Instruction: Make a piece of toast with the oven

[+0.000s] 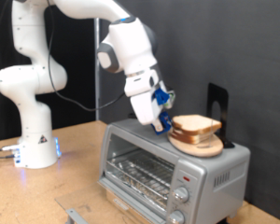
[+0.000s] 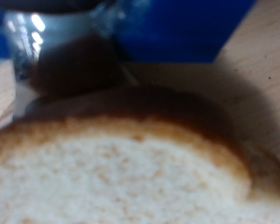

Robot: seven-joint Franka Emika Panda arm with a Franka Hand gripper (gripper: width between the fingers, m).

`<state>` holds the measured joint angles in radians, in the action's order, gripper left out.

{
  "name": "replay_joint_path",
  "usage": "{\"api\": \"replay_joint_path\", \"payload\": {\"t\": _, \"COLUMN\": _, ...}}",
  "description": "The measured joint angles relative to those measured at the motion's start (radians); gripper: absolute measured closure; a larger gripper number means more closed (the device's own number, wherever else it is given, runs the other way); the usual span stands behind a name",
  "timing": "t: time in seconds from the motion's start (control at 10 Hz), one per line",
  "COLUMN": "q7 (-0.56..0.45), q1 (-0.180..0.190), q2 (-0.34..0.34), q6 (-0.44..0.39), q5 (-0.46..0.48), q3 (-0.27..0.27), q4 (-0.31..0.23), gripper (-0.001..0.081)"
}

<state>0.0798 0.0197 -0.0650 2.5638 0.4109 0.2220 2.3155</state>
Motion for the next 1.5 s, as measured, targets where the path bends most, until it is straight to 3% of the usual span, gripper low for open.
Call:
{"api": "replay_joint_path", "payload": {"t": 0.6, "q7": -0.098, "q1": 0.000, "q2": -0.041, "q6": -0.011, "q5": 0.102, "q3": -0.001, "q4": 0.029, "gripper": 0.0405}}
{"api": "replay_joint_path", "payload": {"t": 1.3, "q7": -0.130, "q1": -0.001, "q2": -0.154, "q6": -0.067, "q5": 0.147, "q3": -0.025, "q4": 0.073, "gripper": 0.0405}}
{"api": "replay_joint_path", "payload": {"t": 1.5, "q7": -0.132, "q1": -0.001, "q2": -0.149, "q6": -0.056, "q5": 0.147, "q3": -0.025, "q4": 0.079, "gripper": 0.0405}}
